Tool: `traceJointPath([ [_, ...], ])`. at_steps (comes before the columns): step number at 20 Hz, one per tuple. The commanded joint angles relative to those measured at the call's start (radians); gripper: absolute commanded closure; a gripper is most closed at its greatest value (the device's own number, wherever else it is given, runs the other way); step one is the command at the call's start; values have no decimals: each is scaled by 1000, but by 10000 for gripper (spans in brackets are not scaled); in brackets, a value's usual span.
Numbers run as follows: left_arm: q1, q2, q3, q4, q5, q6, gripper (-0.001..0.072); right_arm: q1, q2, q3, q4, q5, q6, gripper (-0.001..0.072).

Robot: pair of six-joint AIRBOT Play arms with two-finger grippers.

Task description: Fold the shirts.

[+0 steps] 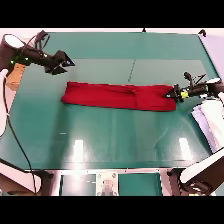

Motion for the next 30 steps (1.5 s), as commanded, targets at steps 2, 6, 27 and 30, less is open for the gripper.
traceJointPath([
  [2, -93, -1, 1, -13, 54, 76, 588, 11, 13, 104, 13, 87, 38, 693],
  [6, -281, -28, -13, -11, 207, 120, 681, 15, 119, 211, 13, 176, 57, 694],
  [27, -601, -349, 82, -164, 314, 169, 682, 261, 418, 400, 14, 263, 143, 693],
  [30, -429, -349, 277, -85, -84, 168, 682, 291, 418, 400, 15, 259, 199, 693],
])
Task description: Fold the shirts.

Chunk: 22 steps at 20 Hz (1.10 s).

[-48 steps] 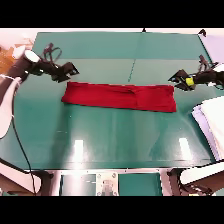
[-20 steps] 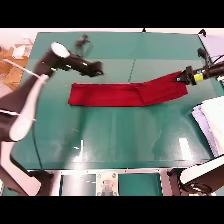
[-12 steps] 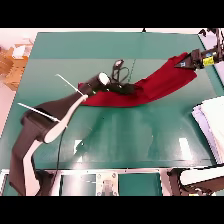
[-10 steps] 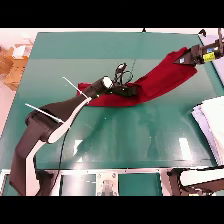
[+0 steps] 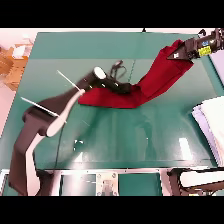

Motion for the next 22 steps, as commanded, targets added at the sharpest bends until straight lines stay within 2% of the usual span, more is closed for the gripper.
traceJointPath([
  [1, 180, 3, 197, 81, -468, 8, 682, 54, 1, 2, 2, -19, 65, 693],
  [3, 294, 64, 213, 146, -576, 29, 682, 134, 1, 2, 1, -74, 93, 693],
  [7, 459, 209, 148, 479, -597, 55, 682, 382, -21, -66, -3, -331, 121, 692],
  [10, 549, 241, 137, 523, -598, 55, 682, 602, -104, -172, 0, -618, 125, 693],
  [12, 586, 241, 137, 521, -598, 55, 681, 751, -207, -224, 2, -883, 125, 690],
  [13, 596, 241, 137, 521, -599, 56, 682, 827, -277, -232, 15, -1036, 126, 552],
  [14, 600, 241, 137, 520, -599, 56, 682, 885, -340, -230, 45, -1154, 125, 273],
  [15, 600, 241, 137, 521, -605, 66, 681, 925, -384, -230, 62, -1233, 125, 159],
  [16, 600, 241, 137, 520, -616, 85, 682, 935, -397, -231, 60, -1238, 133, 160],
  [18, 600, 241, 137, 519, -627, 110, 682, 882, -369, -230, 42, -1151, 132, 160],
  [22, 600, 241, 137, 517, -632, 114, 681, 607, -244, -231, 35, -867, 135, 160],
])
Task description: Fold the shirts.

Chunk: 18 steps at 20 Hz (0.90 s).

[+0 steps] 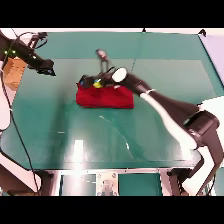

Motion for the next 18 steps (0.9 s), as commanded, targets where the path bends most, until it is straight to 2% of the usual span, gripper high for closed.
traceJointPath([
  [1, 4, 1, 0, 0, -9, 12, 681, -212, 77, -3, -27, 231, 26, 160],
  [4, 4, 1, 0, -1, -9, 12, 681, -429, 104, -11, -151, 489, 102, 159],
  [6, 4, 1, 0, -1, -9, 12, 681, -523, 104, -84, -167, 558, 110, 137],
  [9, 4, 1, 0, -2, -8, 11, 681, -562, 100, -244, -154, 512, 112, 126],
  [11, 4, 1, 0, -6, -8, 10, 681, -535, 85, -323, -85, 449, 74, 126],
  [17, 4, 1, 0, -13, -10, 8, 681, -357, -18, -340, 117, 330, 5, 128],
  [18, 4, 1, 0, -13, -10, 8, 681, -332, -17, -335, 159, 321, -13, 196],
])
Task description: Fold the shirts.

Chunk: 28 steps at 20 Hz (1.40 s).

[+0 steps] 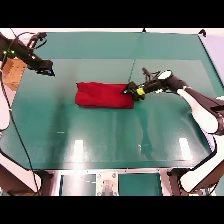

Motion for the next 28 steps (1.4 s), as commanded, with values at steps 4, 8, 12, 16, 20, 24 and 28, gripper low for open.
traceJointPath([
  [4, -1, 0, 0, -2, -11, -1, 681, 65, 10, 165, 120, 39, -61, 694],
  [8, -1, 0, 0, -2, -29, -1, 681, -110, 179, 346, -30, 160, 65, 694],
  [12, -1, 0, 0, -2, -39, -1, 681, -393, 348, 377, -109, 280, 127, 694],
  [16, -1, 0, 0, -2, -65, -2, 681, -715, 448, 377, -168, 353, 164, 694],
  [20, -1, 0, 0, -3, -65, -9, 681, -1025, 495, 377, -186, 386, 188, 694],
  [24, -1, 0, 0, -35, -63, -10, 681, -1261, 519, 377, -255, 468, 225, 694],
  [28, -1, 0, 0, -64, -61, -10, 681, -1360, 547, 361, -569, 594, 289, 695],
])
